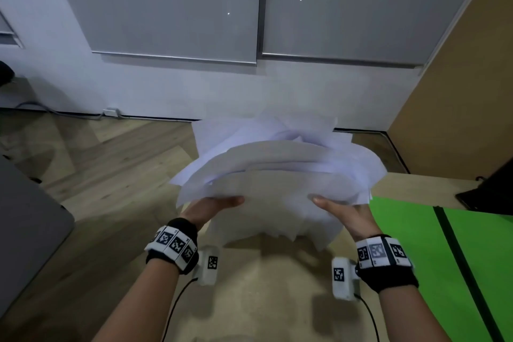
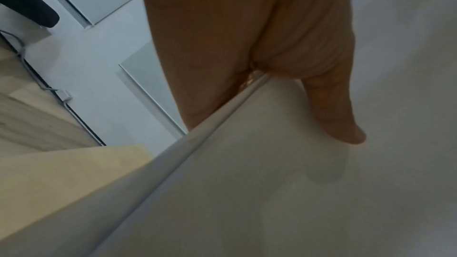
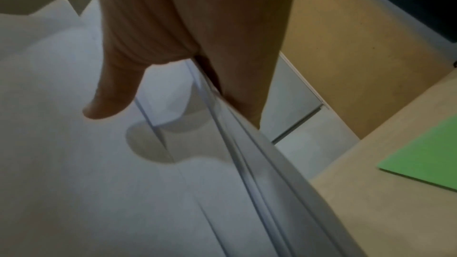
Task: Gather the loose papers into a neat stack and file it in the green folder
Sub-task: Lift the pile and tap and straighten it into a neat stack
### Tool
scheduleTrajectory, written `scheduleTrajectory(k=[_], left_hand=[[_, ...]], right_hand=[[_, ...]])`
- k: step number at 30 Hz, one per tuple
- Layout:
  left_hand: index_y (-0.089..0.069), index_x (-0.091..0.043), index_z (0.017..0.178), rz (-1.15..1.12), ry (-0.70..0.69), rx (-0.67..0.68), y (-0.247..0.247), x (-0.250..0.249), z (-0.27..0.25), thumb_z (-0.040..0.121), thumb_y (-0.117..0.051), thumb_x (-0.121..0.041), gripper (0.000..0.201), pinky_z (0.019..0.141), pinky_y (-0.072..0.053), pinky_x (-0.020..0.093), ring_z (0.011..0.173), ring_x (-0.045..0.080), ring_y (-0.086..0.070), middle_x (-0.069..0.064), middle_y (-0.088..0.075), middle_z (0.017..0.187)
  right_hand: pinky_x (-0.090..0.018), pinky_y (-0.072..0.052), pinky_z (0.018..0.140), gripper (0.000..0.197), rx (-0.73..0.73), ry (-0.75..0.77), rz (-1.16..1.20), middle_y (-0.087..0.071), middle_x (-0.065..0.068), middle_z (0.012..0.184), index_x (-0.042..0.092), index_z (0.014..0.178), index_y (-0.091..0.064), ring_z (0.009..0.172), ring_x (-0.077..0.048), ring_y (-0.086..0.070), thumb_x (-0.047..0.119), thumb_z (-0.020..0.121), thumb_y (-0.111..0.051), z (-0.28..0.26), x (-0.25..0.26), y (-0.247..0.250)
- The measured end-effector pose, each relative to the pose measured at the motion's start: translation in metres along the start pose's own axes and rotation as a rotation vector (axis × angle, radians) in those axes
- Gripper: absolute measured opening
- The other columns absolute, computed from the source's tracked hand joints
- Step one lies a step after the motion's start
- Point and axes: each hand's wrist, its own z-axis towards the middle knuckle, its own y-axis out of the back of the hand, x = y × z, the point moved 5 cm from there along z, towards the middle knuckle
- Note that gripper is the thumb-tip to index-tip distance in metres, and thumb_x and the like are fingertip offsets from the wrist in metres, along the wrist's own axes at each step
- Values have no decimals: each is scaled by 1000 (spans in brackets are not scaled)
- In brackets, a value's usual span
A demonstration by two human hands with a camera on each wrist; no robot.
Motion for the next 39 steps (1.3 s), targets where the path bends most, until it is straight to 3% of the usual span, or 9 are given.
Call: scheduleTrajectory(k=[5, 10, 13, 17, 20, 24, 28, 34, 39], left_hand=[[-65, -24, 114, 16, -20, -3, 9, -15, 3, 45, -93, -38, 76, 96, -42, 30, 107, 13, -60, -3, -68, 114], [-60, -20, 116, 59, -62, 37, 16, -31, 2, 71, -81, -7, 51, 108, -38, 32, 105, 16, -59, -6, -67, 106], [-65, -23, 108, 105, -73, 62, 23, -34, 4, 60, -89, -23, 54, 113, -36, 40, 115, 22, -59, 2, -69, 115], [-65, -26, 108, 93, -65, 16, 24, -36, 7, 62, -88, -11, 54, 110, -39, 37, 115, 19, -59, -3, -69, 114], [-71, -21, 108, 23, -90, 15, 27, -43, 5, 63, -87, -14, 48, 109, -42, 36, 109, 13, -65, -6, -74, 109], [-67, -16, 113, 14, -105, -16, 24, -43, 7, 73, -82, -11, 43, 108, -43, 40, 113, 20, -63, 3, -69, 119], [-68, -17, 113, 13, -29, -169, 27, -30, 15, 72, -79, -40, 48, 104, -47, 43, 110, 25, -65, 5, -69, 119], [-65, -13, 106, -19, -48, -199, 22, -28, 13, 83, -74, -22, 26, 98, -46, 32, 103, 24, -62, 7, -67, 106], [-66, -3, 115, -57, -104, -271, 18, -25, 17, 82, -74, -15, 36, 97, -49, 32, 101, 23, -65, 7, -68, 103]], right_hand=[[-30, -50, 89, 38, 7, 85, -92, -73, 13, 87, 26, 90, -66, 76, 12, -67, 4, 64, -83, 6, 14, 2], [-36, -52, 94, 47, 57, 76, -55, -76, 0, 102, 15, 106, -71, 97, -14, -71, 6, 62, -85, 5, 20, -6], [-42, -49, 99, 54, 138, 42, -44, -74, -2, 109, 16, 111, -69, 104, -19, -69, 11, 59, -86, 11, 15, -12], [-39, -50, 97, 62, 184, -4, -185, -73, 2, 107, 21, 110, -68, 106, -16, -67, 25, 53, -90, 18, 8, -24], [-19, -57, 78, 48, 30, 4, -90, -75, 2, 99, 12, 110, -68, 97, -12, -70, 15, 65, -85, 20, 7, -23], [-32, -55, 86, 53, 55, 13, 79, -76, -4, 104, 12, 113, -68, 99, -19, -71, 19, 63, -85, 17, 5, -30], [-34, -53, 81, 60, -20, 136, 264, -76, -1, 92, 14, 107, -67, 87, -19, -70, 36, 55, -88, 24, 21, -25], [-23, -55, 65, 38, -158, 263, 420, -70, 11, 69, 21, 78, -61, 67, -1, -66, 35, 50, -81, 26, 31, 4], [-20, -53, 75, 23, -243, 246, 224, -71, 2, 101, 15, 69, -50, 83, 10, -67, 10, 79, -70, 30, 3, 17]])
